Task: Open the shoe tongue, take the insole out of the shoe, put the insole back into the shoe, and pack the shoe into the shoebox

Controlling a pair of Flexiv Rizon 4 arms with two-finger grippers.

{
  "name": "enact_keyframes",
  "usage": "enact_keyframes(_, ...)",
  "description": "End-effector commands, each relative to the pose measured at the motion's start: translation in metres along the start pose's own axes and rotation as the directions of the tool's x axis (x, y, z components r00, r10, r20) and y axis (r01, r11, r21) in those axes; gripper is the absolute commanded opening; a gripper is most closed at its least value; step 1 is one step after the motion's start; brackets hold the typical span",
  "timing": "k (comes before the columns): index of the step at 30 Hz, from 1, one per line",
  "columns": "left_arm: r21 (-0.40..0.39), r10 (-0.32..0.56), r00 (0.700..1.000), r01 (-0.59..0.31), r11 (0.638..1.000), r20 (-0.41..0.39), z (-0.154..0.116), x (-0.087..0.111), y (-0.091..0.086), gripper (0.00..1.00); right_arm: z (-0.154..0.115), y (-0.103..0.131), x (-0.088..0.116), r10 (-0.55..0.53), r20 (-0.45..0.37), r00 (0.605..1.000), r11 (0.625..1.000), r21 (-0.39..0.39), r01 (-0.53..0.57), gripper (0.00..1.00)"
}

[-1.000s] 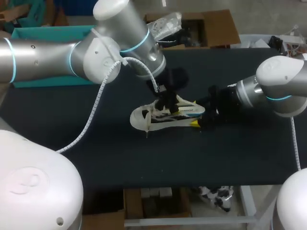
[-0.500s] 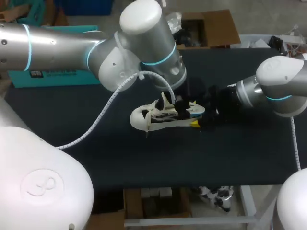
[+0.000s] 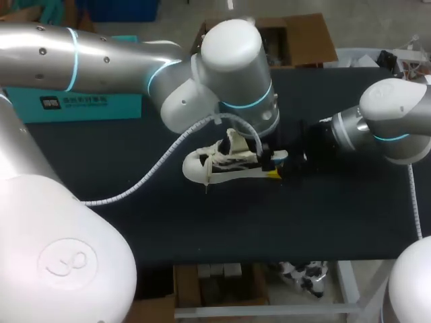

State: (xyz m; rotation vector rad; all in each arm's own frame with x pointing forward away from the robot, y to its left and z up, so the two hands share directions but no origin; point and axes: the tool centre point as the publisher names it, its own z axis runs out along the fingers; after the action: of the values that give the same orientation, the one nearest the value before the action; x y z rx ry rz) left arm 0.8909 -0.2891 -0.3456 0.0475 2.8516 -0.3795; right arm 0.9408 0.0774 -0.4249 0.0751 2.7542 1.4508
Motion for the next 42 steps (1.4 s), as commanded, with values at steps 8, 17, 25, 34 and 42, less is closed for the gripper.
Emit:
enact_keyframes(8, -0.005, -0.032, 0.998, 0.032, 0.999, 0.055, 0.02, -0.004, 0.0, 0.44, 0.003, -0.004, -0.002, 0.0, -0.001, 1.0, 1.0, -0.002, 0.0, 0.0)
enact_keyframes(17, 0.018, -0.057, 0.996, 0.055, 0.998, 0.076, 0.015, -0.023, 0.004, 0.42, 0.003, -0.004, -0.002, 0.0, -0.001, 1.0, 1.0, -0.002, 0.0, 0.0)
enact_keyframes(25, 0.032, -0.071, 0.994, 0.068, 0.997, 0.081, 0.015, -0.032, 0.004, 0.33, 0.003, -0.004, -0.002, 0.0, -0.001, 1.0, 1.0, -0.002, 0.0, 0.0)
enact_keyframes(34, 0.021, -0.104, 0.988, 0.102, 0.995, 0.115, 0.012, -0.037, 0.004, 0.32, 0.003, -0.004, -0.002, 0.0, -0.001, 1.0, 1.0, -0.002, 0.0, 0.0)
enact_keyframes(42, 0.039, -0.135, 0.984, 0.132, 0.991, 0.112, 0.01, -0.043, 0.008, 0.0, 0.003, -0.004, -0.002, 0.0, -0.001, 1.0, 1.0, -0.002, 0.0, 0.0)
